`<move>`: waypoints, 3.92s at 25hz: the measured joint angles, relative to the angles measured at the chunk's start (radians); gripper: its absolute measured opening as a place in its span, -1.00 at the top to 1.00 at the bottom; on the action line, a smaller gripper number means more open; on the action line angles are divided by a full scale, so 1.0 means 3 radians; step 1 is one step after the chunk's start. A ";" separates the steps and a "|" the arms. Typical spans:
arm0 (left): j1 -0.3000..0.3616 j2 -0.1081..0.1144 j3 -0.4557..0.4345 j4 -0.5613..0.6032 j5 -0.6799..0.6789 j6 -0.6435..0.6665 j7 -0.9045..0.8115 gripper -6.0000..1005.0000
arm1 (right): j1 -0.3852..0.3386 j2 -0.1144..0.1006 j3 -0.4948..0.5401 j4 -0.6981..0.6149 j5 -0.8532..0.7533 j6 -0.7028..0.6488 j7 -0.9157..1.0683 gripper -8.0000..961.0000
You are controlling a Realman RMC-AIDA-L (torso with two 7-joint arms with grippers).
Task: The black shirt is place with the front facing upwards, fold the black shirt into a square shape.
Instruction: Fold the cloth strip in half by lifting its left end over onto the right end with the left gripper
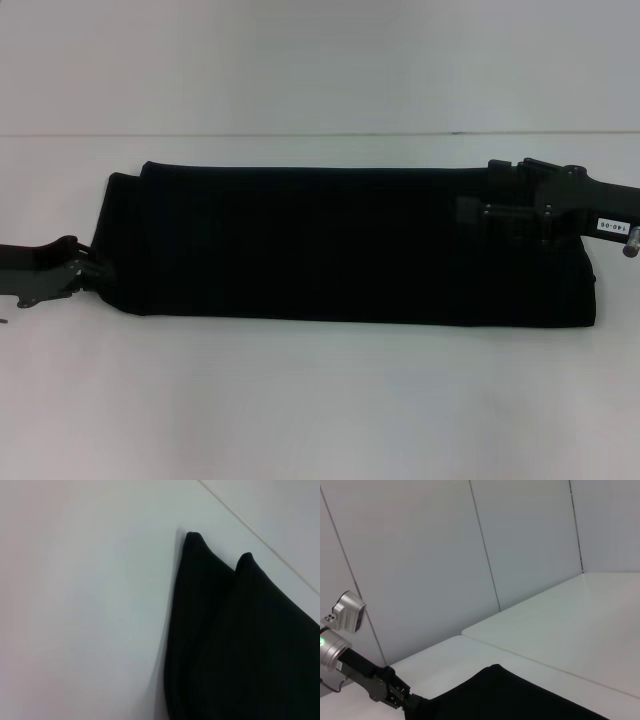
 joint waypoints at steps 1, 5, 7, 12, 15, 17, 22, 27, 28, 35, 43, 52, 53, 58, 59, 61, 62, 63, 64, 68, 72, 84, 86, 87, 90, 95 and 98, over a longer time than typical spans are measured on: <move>0.0000 -0.0003 0.0009 0.0001 0.0001 -0.0013 0.0000 0.17 | 0.0000 0.0000 0.0000 0.0001 0.0003 -0.0001 0.0000 -0.96; 0.0008 -0.0007 0.0042 0.0013 0.0002 -0.0053 0.0015 0.33 | -0.0008 0.0000 0.0000 0.0011 0.0013 0.0006 0.0000 -0.96; 0.0027 -0.0007 0.0038 0.0031 -0.0007 -0.0064 0.0048 0.42 | -0.0014 -0.0001 0.0000 0.0016 0.0022 0.0013 0.0000 -0.96; 0.0087 -0.0024 -0.0011 0.0125 -0.0034 -0.0061 0.0202 0.93 | -0.0018 -0.0001 -0.0013 0.0033 0.0023 0.0015 0.0022 -0.96; 0.0126 -0.0027 -0.0039 0.0142 -0.0068 -0.0044 0.0338 0.94 | -0.0021 0.0001 -0.0028 0.0074 0.0010 0.0005 0.0032 -0.96; 0.0165 -0.0027 -0.0043 0.0164 -0.0099 -0.0027 0.0415 0.95 | -0.0021 0.0000 -0.0059 0.0087 -0.0029 -0.0014 0.0040 -0.96; 0.0316 -0.0027 -0.0047 0.0304 -0.0182 0.0013 0.0577 0.95 | 0.0011 -0.0030 -0.0228 0.0117 -0.0154 -0.0328 0.0139 -0.96; 0.0500 -0.0015 -0.0215 0.0468 -0.0313 0.0171 0.0765 0.94 | 0.0075 -0.0017 -0.0532 0.0119 -0.0172 -0.0553 0.0307 -0.96; 0.0539 -0.0001 -0.0287 0.0498 -0.0320 0.0213 0.0811 0.94 | 0.0088 -0.0008 -0.0597 0.0119 -0.0172 -0.0568 0.0335 -0.96; 0.0756 0.0078 -0.0559 0.0686 -0.0304 0.0370 0.0985 0.94 | 0.0190 0.0076 -0.0931 0.0119 -0.0177 -0.0457 0.0455 -0.96; 0.0911 0.0110 -0.0653 0.0871 -0.0295 0.0408 0.1000 0.95 | 0.0254 0.0085 -0.1040 0.0119 -0.0168 -0.0313 0.0558 -0.96; 0.0653 0.0018 -0.0627 0.0864 -0.1273 0.1599 0.1203 0.95 | 0.0179 0.0075 -0.0817 0.0118 -0.0145 -0.0264 0.0535 -0.97; 0.0572 -0.0029 -0.0600 0.0852 -0.1394 0.1731 0.1223 0.95 | 0.0146 0.0063 -0.0739 0.0117 -0.0147 -0.0273 0.0528 -0.97; -0.0005 -0.0465 -0.0310 0.0783 -0.1556 0.1850 0.1336 0.94 | -0.0115 -0.0043 -0.0353 0.0058 -0.0146 -0.0522 0.0482 -0.97; -0.0122 -0.0565 -0.0219 0.0719 -0.1556 0.1779 0.1387 0.94 | -0.0167 -0.0075 -0.0278 0.0051 -0.0145 -0.0585 0.0478 -0.97; -0.0302 -0.0696 -0.0073 0.0565 -0.1558 0.1590 0.1486 0.94 | -0.0295 -0.0157 -0.0114 0.0037 -0.0146 -0.0703 0.0454 -0.97; -0.0412 -0.0775 0.0015 0.0447 -0.1563 0.1451 0.1558 0.94 | -0.0343 -0.0193 -0.0064 0.0035 -0.0146 -0.0748 0.0436 -0.97; -0.0491 -0.0831 0.0073 0.0346 -0.1569 0.1318 0.1615 0.94 | -0.0397 -0.0233 -0.0009 0.0033 -0.0146 -0.0792 0.0418 -0.97; -0.0567 -0.0871 0.0121 0.0211 -0.1586 0.1187 0.1689 0.94 | -0.0434 -0.0264 0.0029 0.0033 -0.0146 -0.0823 0.0409 -0.97; -0.0952 -0.0918 0.0203 -0.0861 -0.1809 0.0501 0.2309 0.94 | -0.0542 -0.0392 0.0098 0.0028 -0.0152 -0.0861 0.0366 -0.97; -0.1132 -0.0931 0.0109 -0.1642 -0.2066 -0.0109 0.2969 0.94 | -0.0546 -0.0458 0.0110 0.0027 -0.0172 -0.0833 0.0357 -0.97; -0.0951 -0.0928 -0.0377 -0.1987 -0.2121 0.0453 0.4049 0.42 | -0.0461 -0.0505 0.0108 0.0027 -0.0437 -0.0228 0.1136 -0.97; -0.0902 -0.0926 -0.0381 -0.1951 -0.2119 0.0650 0.4184 0.33 | -0.0461 -0.0518 0.0118 0.0027 -0.0445 -0.0119 0.1298 -0.97; -0.0875 -0.0925 -0.0382 -0.1903 -0.2119 0.0742 0.4236 0.29 | -0.0460 -0.0520 0.0137 0.0027 -0.0445 -0.0074 0.1371 -0.97; -0.0784 -0.0917 -0.0382 -0.1718 -0.2119 0.0900 0.4279 0.17 | -0.0448 -0.0526 0.0240 0.0027 -0.0425 -0.0003 0.1553 -0.97; -0.0540 -0.0897 -0.0135 -0.1214 -0.2112 0.1140 0.4293 -0.12 | -0.0313 -0.0562 0.0400 0.0093 -0.0422 0.0037 0.2040 -0.97; -0.0369 -0.0890 0.0234 -0.0796 -0.2111 0.1336 0.4319 -0.36 | -0.0191 -0.0584 0.0341 0.0160 -0.0435 0.0030 0.2328 -0.97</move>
